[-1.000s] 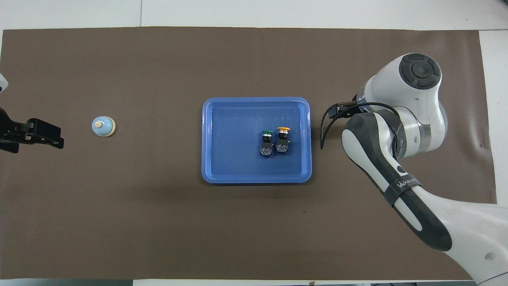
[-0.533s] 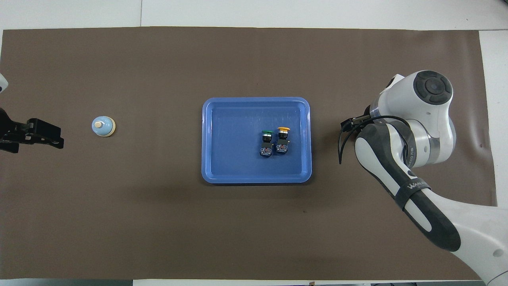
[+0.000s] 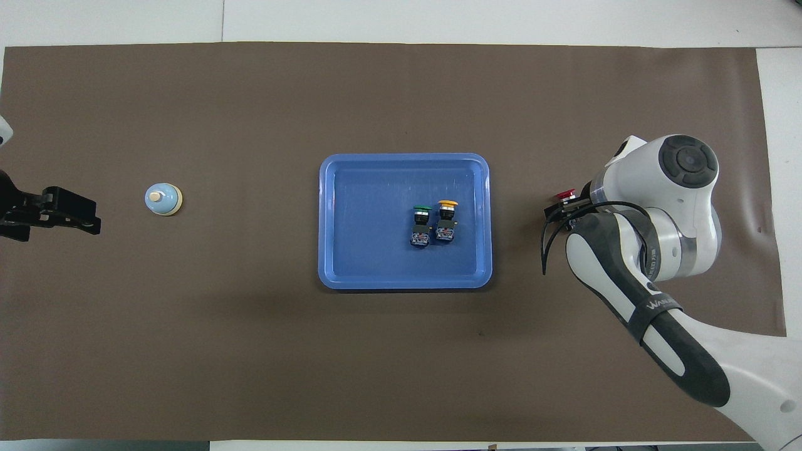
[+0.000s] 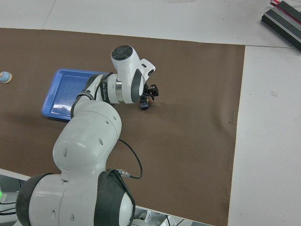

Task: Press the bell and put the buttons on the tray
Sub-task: 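Move the right gripper to the red button and grasp it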

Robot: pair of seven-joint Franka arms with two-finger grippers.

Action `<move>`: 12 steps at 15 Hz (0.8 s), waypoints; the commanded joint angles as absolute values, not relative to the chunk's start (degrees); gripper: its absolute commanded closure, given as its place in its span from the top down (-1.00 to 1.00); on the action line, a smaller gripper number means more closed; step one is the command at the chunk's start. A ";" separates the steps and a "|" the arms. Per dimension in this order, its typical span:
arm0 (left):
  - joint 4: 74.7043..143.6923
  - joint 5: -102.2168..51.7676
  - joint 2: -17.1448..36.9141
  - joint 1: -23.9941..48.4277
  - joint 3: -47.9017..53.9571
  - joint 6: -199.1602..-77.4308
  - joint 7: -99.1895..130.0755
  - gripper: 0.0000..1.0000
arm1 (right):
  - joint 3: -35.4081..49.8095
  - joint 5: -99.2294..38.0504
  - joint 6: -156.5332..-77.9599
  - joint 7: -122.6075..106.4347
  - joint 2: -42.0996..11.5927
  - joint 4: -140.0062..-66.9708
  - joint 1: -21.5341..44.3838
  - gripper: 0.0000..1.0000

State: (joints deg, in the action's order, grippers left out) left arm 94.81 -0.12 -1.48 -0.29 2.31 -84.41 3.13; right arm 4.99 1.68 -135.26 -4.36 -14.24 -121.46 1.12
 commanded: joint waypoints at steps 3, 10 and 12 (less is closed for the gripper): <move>95.10 0.62 -2.37 0.00 2.11 -83.76 3.60 1.00 | 5.54 1.85 -137.81 -4.40 -11.69 -125.42 0.18 -0.26; 95.10 0.62 -2.37 0.00 2.11 -83.76 3.60 1.00 | 5.62 0.97 -133.35 3.68 -10.55 -120.51 0.79 -1.00; 95.10 0.62 -2.37 0.00 2.11 -83.76 3.60 1.00 | 7.46 0.88 -127.65 11.73 -10.55 -115.43 3.40 -1.00</move>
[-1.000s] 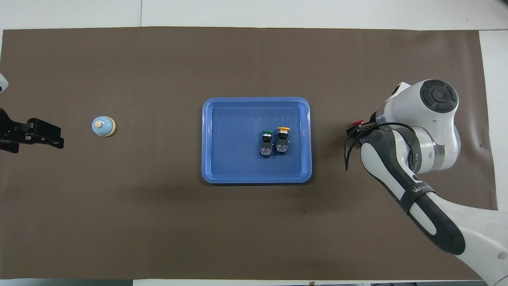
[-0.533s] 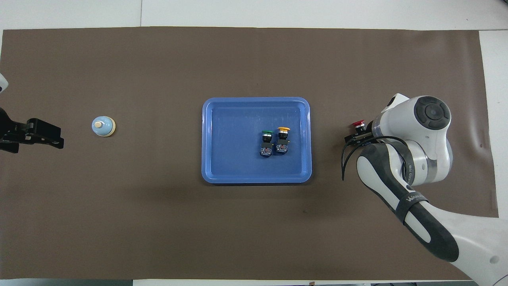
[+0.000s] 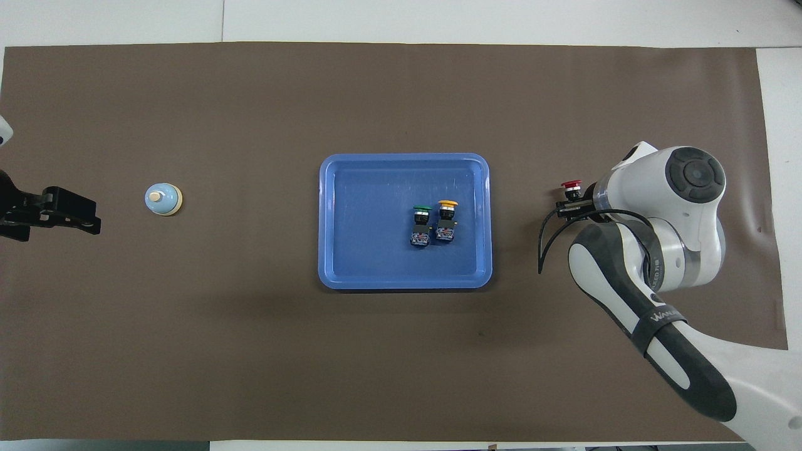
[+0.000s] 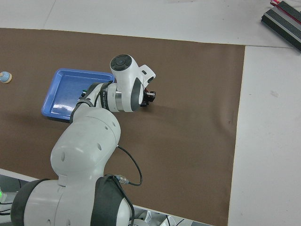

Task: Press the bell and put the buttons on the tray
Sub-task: 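Move the right gripper to the red button and grasp it, then carry the red button into the tray and release it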

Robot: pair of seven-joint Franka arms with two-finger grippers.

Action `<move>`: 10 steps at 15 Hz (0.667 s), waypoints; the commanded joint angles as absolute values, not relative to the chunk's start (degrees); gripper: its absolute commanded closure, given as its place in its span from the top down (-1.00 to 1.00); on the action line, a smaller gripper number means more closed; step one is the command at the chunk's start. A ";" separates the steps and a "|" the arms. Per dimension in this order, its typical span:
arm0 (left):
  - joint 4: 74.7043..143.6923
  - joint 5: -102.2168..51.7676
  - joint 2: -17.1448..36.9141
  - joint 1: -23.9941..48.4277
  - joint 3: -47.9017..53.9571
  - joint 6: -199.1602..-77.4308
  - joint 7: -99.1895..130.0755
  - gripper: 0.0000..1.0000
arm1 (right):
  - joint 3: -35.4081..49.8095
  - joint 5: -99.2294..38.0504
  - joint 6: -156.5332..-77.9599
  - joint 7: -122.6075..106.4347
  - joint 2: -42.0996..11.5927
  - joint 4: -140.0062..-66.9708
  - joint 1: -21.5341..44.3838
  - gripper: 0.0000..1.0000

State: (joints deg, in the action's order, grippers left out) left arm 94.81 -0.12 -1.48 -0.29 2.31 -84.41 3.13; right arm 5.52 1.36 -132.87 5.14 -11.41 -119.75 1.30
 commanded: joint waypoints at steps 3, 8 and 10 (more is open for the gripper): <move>95.10 0.62 -2.37 0.00 2.11 -83.76 3.60 1.00 | 8.00 0.88 -123.58 27.03 -12.56 -107.42 12.45 -1.00; 95.01 0.62 -2.37 0.00 2.11 -83.76 3.60 1.00 | 7.74 1.93 -124.19 45.14 -21.67 -97.78 27.65 -1.00; 95.10 0.62 -2.37 0.00 2.11 -83.76 3.60 1.00 | 7.73 2.54 -124.36 48.24 -26.09 -93.53 29.44 -1.00</move>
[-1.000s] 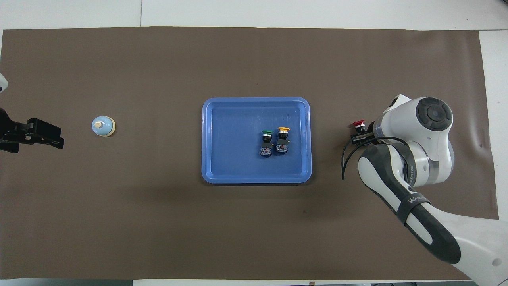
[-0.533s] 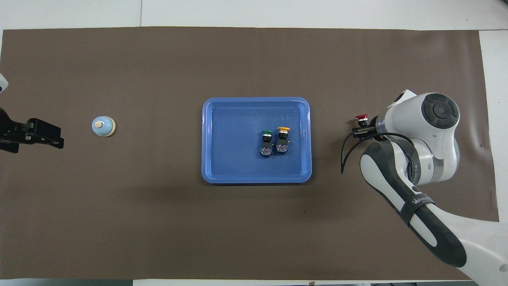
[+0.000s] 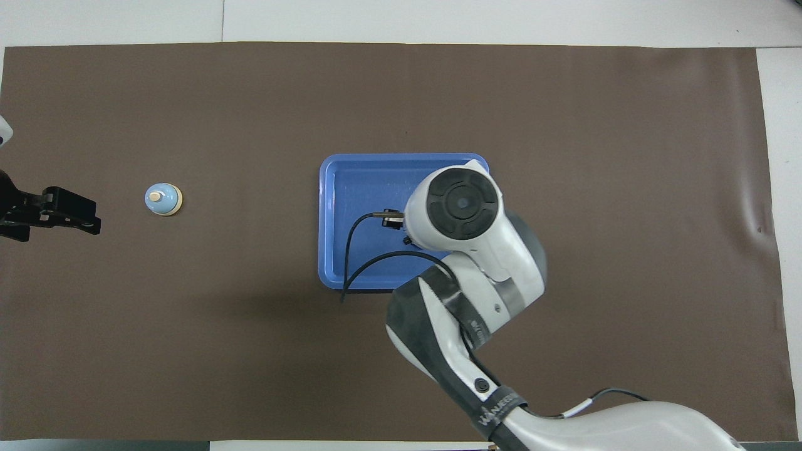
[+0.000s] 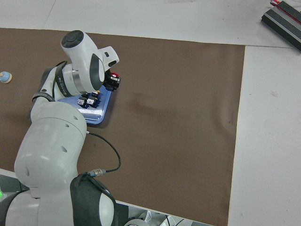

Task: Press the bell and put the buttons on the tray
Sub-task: 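Carry the red button into the tray and release it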

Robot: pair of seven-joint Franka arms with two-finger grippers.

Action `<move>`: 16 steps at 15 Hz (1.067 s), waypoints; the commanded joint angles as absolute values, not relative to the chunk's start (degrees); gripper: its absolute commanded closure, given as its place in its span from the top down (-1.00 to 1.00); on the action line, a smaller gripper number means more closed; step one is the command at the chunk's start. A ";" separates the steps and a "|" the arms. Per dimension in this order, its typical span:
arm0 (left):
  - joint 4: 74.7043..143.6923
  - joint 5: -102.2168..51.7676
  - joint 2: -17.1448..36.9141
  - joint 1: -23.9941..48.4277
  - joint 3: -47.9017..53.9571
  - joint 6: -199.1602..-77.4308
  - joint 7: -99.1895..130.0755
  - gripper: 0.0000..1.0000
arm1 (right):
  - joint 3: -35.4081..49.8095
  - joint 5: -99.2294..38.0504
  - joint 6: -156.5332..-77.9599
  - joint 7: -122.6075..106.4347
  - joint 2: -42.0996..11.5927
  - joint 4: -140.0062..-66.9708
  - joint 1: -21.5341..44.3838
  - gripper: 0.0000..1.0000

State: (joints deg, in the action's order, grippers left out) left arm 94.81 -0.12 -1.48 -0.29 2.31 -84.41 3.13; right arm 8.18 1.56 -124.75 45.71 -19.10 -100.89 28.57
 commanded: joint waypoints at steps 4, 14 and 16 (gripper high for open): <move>95.10 0.62 -2.37 0.00 2.11 -83.76 3.60 1.00 | 7.82 2.72 -128.23 48.78 -28.04 -93.95 31.20 -0.93; 95.10 0.62 -2.37 0.00 2.11 -83.76 3.60 1.00 | 7.47 2.90 -120.34 45.29 -19.02 -94.47 25.94 1.00; 95.10 0.62 -2.37 0.00 2.11 -83.76 3.60 1.00 | 7.47 2.90 -115.08 37.05 -13.30 -96.23 21.91 1.00</move>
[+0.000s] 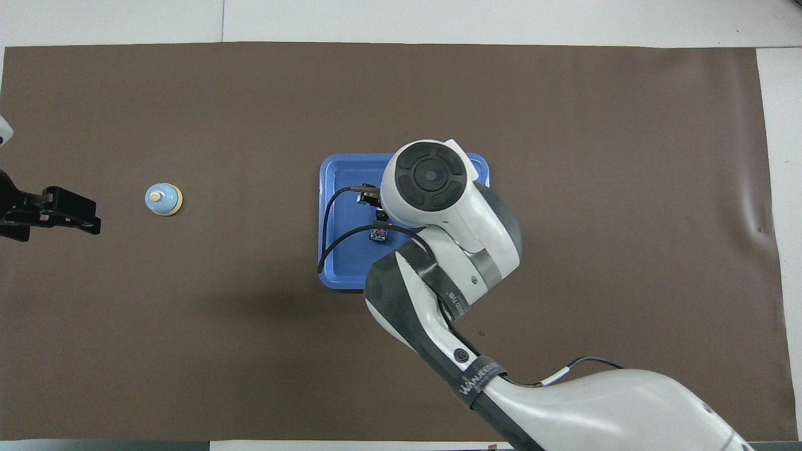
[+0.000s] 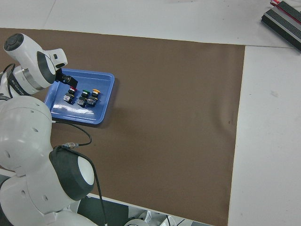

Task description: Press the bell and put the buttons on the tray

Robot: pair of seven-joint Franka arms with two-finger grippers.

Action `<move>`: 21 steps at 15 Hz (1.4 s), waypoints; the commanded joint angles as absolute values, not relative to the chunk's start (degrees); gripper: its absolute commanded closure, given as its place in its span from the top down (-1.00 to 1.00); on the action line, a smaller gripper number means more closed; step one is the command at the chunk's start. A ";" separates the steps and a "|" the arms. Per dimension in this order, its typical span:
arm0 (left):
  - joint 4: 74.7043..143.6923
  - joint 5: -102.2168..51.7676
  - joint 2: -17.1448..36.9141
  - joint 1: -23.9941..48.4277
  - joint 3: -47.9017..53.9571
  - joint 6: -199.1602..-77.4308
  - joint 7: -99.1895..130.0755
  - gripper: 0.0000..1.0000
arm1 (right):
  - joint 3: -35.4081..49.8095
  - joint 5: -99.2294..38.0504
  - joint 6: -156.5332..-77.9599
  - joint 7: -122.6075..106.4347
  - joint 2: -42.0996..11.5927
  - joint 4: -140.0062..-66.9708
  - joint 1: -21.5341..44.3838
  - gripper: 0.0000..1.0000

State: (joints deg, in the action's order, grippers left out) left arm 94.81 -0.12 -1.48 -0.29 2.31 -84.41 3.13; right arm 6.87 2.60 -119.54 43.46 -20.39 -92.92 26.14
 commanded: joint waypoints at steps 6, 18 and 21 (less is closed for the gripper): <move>95.10 0.62 -2.37 0.00 2.11 -83.76 3.60 1.00 | 7.47 2.73 -99.69 10.41 -0.46 -97.64 3.28 1.00; 95.10 0.62 -2.37 0.00 2.11 -83.76 3.60 1.00 | 7.47 1.76 -95.18 0.62 5.10 -98.97 -9.14 1.00; 95.10 0.62 -2.37 0.00 2.11 -83.76 3.60 1.00 | 7.56 1.05 -92.30 0.53 2.21 -94.33 -9.05 1.00</move>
